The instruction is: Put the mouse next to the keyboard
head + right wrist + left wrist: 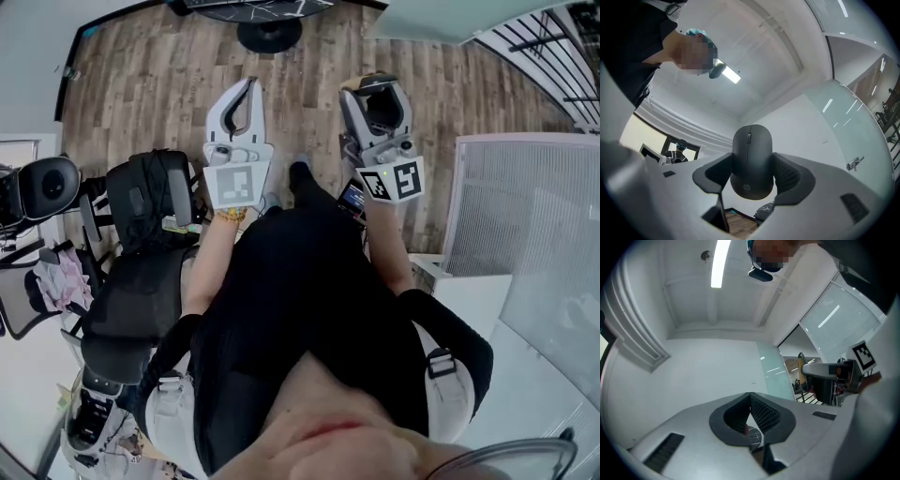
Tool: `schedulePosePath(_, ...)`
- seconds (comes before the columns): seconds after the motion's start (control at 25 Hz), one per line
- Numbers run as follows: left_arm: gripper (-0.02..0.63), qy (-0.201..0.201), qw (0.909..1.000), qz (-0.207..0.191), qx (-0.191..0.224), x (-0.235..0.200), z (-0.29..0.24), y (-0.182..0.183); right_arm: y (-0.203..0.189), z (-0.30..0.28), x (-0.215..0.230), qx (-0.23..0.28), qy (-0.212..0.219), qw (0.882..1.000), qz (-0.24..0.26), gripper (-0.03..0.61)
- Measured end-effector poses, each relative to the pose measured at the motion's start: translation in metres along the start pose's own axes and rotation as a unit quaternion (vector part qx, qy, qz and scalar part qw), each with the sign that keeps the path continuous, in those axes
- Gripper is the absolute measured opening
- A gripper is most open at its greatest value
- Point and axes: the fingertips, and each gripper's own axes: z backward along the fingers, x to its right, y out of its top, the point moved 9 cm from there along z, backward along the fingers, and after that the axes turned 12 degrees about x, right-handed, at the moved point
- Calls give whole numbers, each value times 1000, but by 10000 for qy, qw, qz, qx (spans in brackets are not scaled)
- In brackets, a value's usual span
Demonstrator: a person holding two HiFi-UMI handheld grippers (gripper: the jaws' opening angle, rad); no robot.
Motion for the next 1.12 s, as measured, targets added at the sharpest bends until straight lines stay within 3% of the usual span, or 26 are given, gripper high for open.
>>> schedulePosePath(0.6, 12, 183, 9988, -373, -252, 1, -142, -51, -55, -82, 146, 79, 224, 9993, -287, 281)
schedulePosePath(1.12, 12, 336, 9983, -307, -372, -20, -191, -92, -91, -123, 194, 65, 250, 9991, -328, 282)
